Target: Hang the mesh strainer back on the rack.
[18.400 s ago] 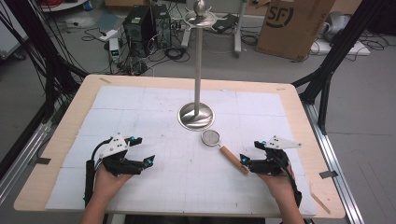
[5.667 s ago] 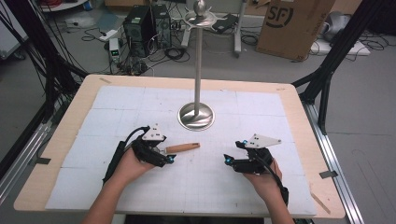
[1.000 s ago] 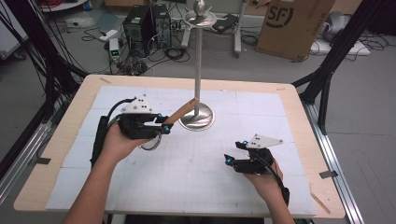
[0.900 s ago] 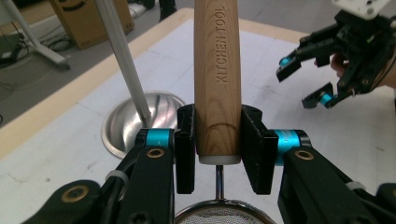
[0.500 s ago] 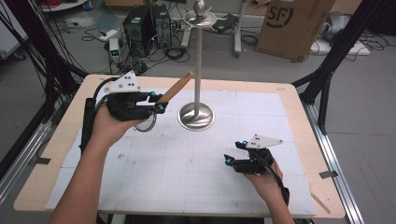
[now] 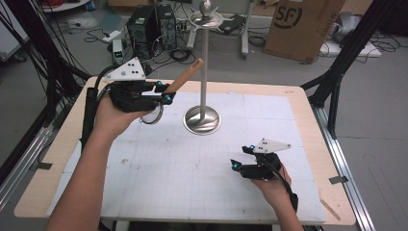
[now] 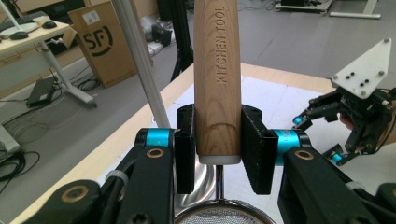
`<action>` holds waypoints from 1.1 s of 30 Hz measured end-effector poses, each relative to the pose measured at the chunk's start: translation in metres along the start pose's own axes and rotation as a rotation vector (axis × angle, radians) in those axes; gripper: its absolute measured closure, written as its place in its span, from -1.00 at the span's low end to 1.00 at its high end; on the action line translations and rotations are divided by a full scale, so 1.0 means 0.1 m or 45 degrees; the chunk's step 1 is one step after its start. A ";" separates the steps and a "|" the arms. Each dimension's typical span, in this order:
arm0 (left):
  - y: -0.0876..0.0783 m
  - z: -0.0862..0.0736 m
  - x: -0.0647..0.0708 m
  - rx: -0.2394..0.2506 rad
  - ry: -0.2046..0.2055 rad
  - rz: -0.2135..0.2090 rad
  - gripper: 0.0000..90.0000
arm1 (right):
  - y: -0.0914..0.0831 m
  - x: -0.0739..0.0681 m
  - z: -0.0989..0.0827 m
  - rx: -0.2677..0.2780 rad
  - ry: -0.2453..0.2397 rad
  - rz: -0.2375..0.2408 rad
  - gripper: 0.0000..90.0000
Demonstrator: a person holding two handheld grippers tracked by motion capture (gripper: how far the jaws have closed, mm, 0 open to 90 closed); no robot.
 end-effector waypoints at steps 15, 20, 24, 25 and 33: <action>-0.12 0.29 -0.13 0.067 0.019 0.021 0.53 | 0.01 0.01 0.00 0.002 -0.002 -0.001 -0.30; -0.13 0.36 -0.17 0.079 0.026 0.042 0.53 | 0.01 0.00 0.00 -0.001 -0.002 0.000 -0.30; -0.13 0.39 -0.23 0.084 0.021 0.056 0.53 | 0.00 0.01 0.00 0.002 0.000 -0.001 -0.30; -0.14 0.39 -0.25 0.085 0.019 0.062 0.53 | 0.00 0.01 0.00 0.001 0.004 0.001 -0.30; -0.15 0.36 -0.39 0.091 -0.026 0.103 0.53 | 0.00 0.01 -0.01 -0.002 0.007 0.003 -0.30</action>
Point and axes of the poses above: each handheld gripper's, and its own axes: y roughly forward along the jaws, z roughly out of its top, x roughly to its right, the point moved 10 cm from there along y, roughly forward along the jaws, and after that the axes turned 13 degrees about -z, right-handed, at the moved point
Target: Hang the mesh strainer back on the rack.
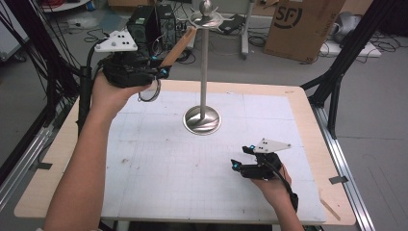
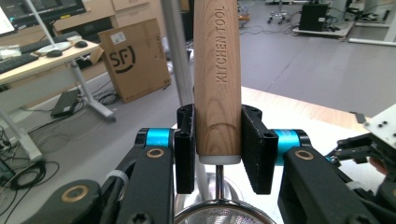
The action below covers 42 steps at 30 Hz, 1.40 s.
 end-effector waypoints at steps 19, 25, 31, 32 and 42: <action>0.18 0.01 -0.10 -0.023 -0.026 0.043 0.53 | -0.02 0.02 0.01 0.009 0.005 -0.002 -0.30; 0.24 -0.01 -0.13 -0.036 -0.033 0.056 0.53 | -0.02 0.02 0.01 0.012 0.004 -0.001 -0.29; 0.34 -0.05 -0.14 -0.066 -0.036 0.075 0.53 | -0.03 0.02 0.01 0.014 0.003 0.002 -0.29; 0.35 -0.06 -0.15 -0.069 -0.034 0.082 0.53 | -0.03 0.02 0.01 0.014 0.005 0.000 -0.29; 0.51 -0.10 -0.17 -0.082 -0.057 0.092 0.52 | -0.04 0.02 0.02 0.020 0.001 0.000 -0.29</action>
Point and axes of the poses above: each handheld gripper's, and its own axes: y roughly forward along the jaws, z roughly out of its top, x roughly to its right, the point moved 10 cm from there along y, roughly forward along the jaws, and after that the axes turned 13 degrees about -z, right-handed, at the moved point
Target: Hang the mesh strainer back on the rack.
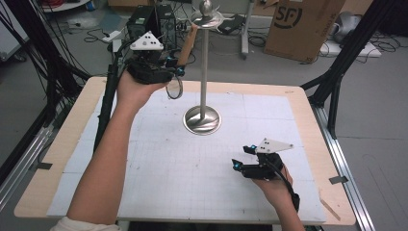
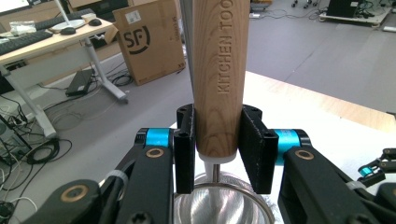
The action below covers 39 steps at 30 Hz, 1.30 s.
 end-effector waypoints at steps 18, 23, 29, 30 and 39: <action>0.13 -0.06 -0.01 -0.014 -0.031 0.025 0.31 | -0.02 -0.01 0.00 -0.003 0.004 0.002 -0.29; 0.12 -0.08 0.04 -0.009 -0.028 -0.006 0.19 | -0.01 -0.02 0.00 -0.002 -0.005 0.004 -0.29; 0.11 -0.14 0.12 -0.038 -0.019 -0.076 0.13 | -0.01 -0.02 -0.01 -0.004 -0.001 0.004 -0.29; 0.11 -0.15 0.13 -0.037 -0.022 -0.084 0.12 | 0.00 -0.03 -0.01 -0.005 -0.002 0.005 -0.29; 0.06 -0.19 0.24 -0.014 -0.039 -0.160 -0.06 | 0.01 -0.04 -0.01 -0.010 -0.005 0.006 -0.29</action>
Point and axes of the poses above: each handheld gripper's, and its own axes: y roughly forward along the jaws, z roughly out of its top, x roughly to its right, the point moved 10 cm from there along y, roughly forward along the jaws, and after that the axes turned 13 degrees about -z, right-handed, at the moved point
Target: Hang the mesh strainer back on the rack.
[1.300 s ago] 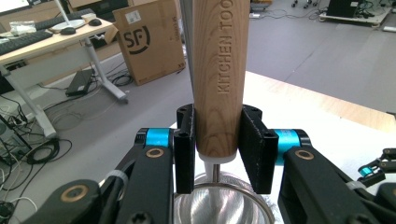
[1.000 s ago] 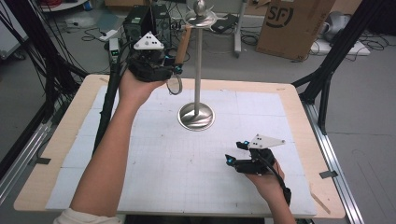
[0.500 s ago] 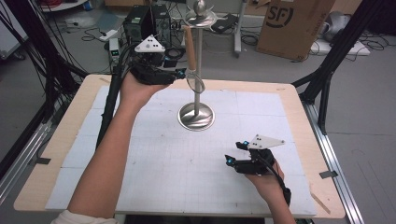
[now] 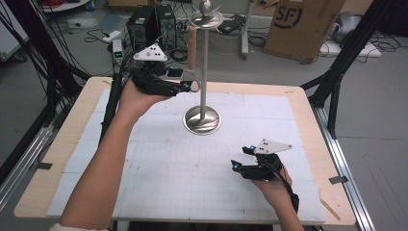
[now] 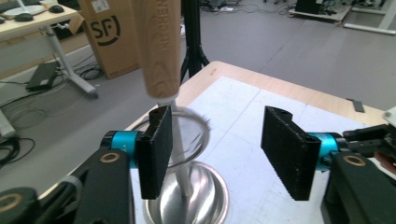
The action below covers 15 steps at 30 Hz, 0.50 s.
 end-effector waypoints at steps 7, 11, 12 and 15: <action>0.00 -0.08 0.06 -0.012 0.010 -0.041 -0.25 | 0.01 0.00 0.00 -0.001 -0.008 0.000 -0.29; 0.00 -0.13 0.06 -0.018 0.016 -0.044 -0.37 | 0.01 -0.01 -0.01 -0.005 -0.005 0.001 -0.29; -0.01 -0.14 0.06 -0.019 0.017 -0.040 -0.39 | 0.01 -0.01 -0.01 -0.006 -0.005 0.000 -0.29; -0.02 -0.18 0.04 -0.020 0.016 -0.028 -0.47 | 0.01 -0.01 -0.01 -0.005 -0.005 0.000 -0.29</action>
Point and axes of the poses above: each handheld gripper's, and its own axes: y roughly forward along the jaws, z roughly out of its top, x roughly to its right, the point moved 10 cm from there along y, roughly forward along the jaws, and after that the axes turned 13 degrees about -z, right-handed, at the moved point
